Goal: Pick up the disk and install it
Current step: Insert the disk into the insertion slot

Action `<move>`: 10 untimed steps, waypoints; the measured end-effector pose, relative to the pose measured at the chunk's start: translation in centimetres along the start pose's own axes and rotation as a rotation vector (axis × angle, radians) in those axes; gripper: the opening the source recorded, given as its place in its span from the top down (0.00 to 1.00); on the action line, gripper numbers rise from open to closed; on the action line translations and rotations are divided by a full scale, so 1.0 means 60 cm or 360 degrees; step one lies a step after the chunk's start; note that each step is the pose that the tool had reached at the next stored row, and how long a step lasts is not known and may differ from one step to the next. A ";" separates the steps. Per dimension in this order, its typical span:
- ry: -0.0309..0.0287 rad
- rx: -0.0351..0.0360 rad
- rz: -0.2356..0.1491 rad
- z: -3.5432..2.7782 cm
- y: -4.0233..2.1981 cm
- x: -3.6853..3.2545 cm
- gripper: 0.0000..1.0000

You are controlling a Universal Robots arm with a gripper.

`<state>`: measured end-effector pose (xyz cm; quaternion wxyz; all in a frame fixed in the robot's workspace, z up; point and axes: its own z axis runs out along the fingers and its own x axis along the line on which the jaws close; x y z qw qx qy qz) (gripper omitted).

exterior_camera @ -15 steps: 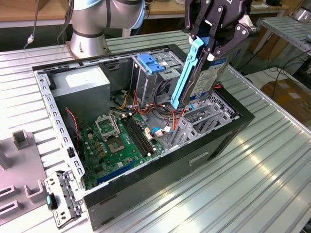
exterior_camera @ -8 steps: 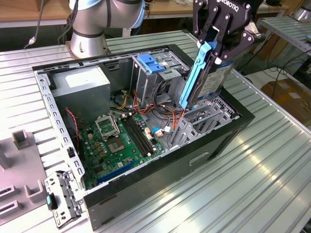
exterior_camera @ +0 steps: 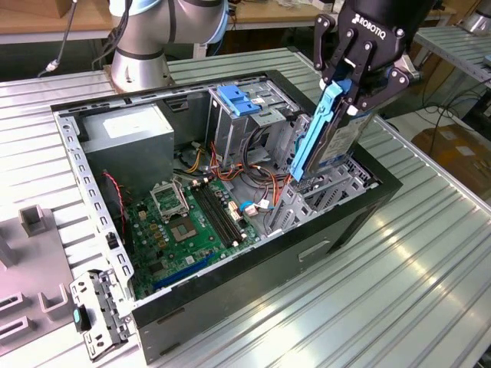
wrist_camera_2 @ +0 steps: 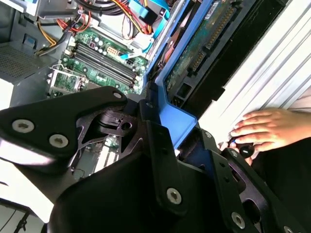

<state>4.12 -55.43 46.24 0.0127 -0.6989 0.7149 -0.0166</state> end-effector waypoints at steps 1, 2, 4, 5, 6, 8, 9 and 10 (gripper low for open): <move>-0.00003 0.0000 0.0003 0.002 -0.001 0.000 0.63; 0.00001 0.0000 0.0005 0.002 -0.002 0.001 0.63; 0.00000 0.0000 0.0011 0.005 -0.002 0.002 0.63; 0.00002 0.0000 0.0012 0.006 -0.002 0.003 0.63; 0.00004 0.0000 0.0012 0.007 -0.002 0.004 0.63; 0.00001 0.0000 0.0012 0.011 -0.002 0.006 0.63; 0.00003 0.0000 0.0012 0.014 -0.002 0.007 0.63; 0.00005 0.0000 0.0012 0.015 -0.002 0.007 0.63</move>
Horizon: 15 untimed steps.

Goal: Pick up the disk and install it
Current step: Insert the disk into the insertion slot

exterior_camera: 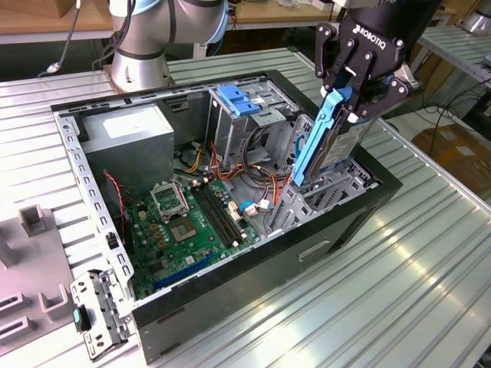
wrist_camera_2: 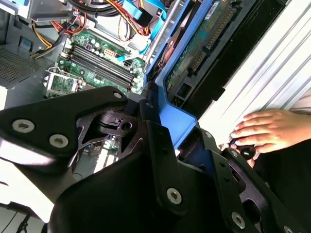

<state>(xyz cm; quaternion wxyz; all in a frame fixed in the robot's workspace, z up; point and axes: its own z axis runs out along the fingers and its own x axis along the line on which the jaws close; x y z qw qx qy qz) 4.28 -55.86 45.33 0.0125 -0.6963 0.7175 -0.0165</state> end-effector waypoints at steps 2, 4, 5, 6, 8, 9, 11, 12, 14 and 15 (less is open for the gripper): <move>0.00000 -0.0001 0.0000 0.003 0.000 0.000 0.63; -0.00001 0.0000 0.0000 0.004 0.000 0.000 0.63; -0.00001 0.0000 0.0000 0.005 0.000 0.000 0.63; -0.00001 0.0000 0.0000 0.005 0.000 0.000 0.63; -0.00002 0.0000 0.0000 0.005 0.000 0.000 0.63; -0.00002 0.0000 0.0001 0.006 0.000 0.000 0.63; 0.00001 0.0000 0.0003 0.007 -0.001 0.000 0.63; 0.00000 0.0000 0.0003 0.008 -0.002 0.000 0.63; -0.00001 0.0000 0.0003 0.009 -0.002 0.000 0.63; -0.00004 0.0000 0.0003 0.010 -0.003 0.000 0.63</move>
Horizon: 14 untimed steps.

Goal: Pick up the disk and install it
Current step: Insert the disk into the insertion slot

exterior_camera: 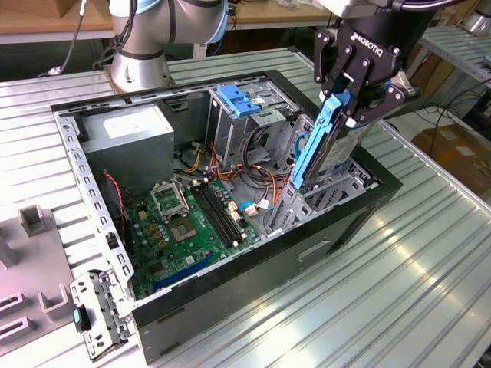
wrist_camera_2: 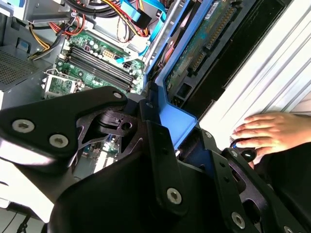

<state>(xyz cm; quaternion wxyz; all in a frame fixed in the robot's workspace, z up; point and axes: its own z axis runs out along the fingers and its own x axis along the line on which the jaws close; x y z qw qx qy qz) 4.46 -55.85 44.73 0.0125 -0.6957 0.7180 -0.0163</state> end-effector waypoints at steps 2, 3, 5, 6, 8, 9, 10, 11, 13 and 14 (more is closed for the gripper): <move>0.00005 0.0000 0.0000 0.002 0.000 0.000 0.63; 0.00006 0.0000 0.0000 0.004 0.000 0.000 0.63; 0.00005 0.0000 0.0000 0.006 0.000 0.000 0.63; 0.00004 0.0000 0.0000 0.007 0.000 0.000 0.63; 0.00006 0.0001 0.0000 0.011 0.000 0.000 0.63; 0.00011 0.0001 0.0000 0.012 0.000 0.000 0.63; 0.00013 0.0001 0.0000 0.013 0.000 0.000 0.63; -0.00002 0.0002 0.0000 0.017 0.000 0.000 0.63; 0.00004 0.0002 0.0000 0.020 0.000 0.000 0.63; 0.00005 0.0002 0.0000 0.021 0.000 0.000 0.63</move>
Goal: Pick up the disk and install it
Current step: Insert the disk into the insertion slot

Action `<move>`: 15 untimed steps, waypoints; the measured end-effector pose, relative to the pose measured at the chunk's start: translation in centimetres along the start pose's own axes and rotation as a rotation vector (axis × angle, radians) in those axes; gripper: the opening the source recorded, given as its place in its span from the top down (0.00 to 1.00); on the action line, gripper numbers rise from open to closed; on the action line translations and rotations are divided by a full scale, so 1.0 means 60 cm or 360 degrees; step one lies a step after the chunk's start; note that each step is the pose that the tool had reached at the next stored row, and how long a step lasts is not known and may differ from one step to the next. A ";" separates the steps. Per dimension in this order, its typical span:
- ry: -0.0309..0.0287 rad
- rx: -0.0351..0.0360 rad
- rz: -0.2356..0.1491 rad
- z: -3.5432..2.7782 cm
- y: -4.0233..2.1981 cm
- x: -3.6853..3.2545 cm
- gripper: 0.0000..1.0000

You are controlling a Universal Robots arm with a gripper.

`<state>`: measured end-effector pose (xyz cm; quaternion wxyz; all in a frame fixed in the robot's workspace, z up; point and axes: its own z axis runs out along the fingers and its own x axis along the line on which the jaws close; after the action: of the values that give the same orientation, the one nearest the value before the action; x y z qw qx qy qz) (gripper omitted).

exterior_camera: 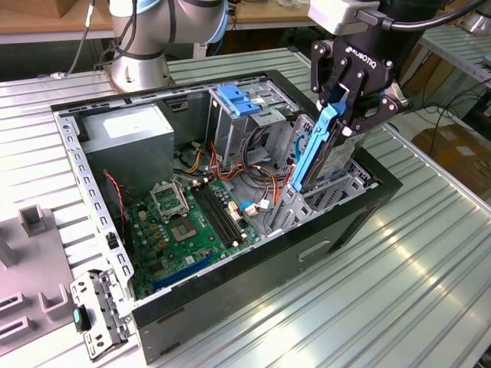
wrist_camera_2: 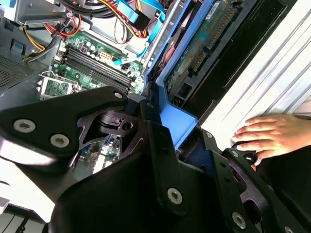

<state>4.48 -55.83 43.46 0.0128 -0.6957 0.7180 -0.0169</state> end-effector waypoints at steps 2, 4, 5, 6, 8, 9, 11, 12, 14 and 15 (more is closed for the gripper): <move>0.00001 0.0000 0.0000 0.001 0.000 0.000 0.63; 0.00000 0.0000 0.0000 0.001 0.000 0.000 0.63; -0.00001 0.0000 0.0000 0.001 0.000 0.000 0.63; -0.00003 0.0000 0.0000 0.002 0.000 0.000 0.63; -0.00002 0.0000 0.0000 0.004 0.000 0.000 0.63; -0.00001 0.0000 0.0000 0.006 0.000 0.000 0.63; -0.00002 0.0000 0.0000 0.009 0.000 0.000 0.63; 0.00000 0.0000 0.0000 0.013 0.001 0.000 0.63; -0.00002 0.0000 0.0000 0.020 0.001 0.000 0.63; -0.00001 0.0000 0.0000 0.021 0.001 0.000 0.63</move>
<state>4.48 -55.83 42.18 0.0128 -0.6957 0.7180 -0.0169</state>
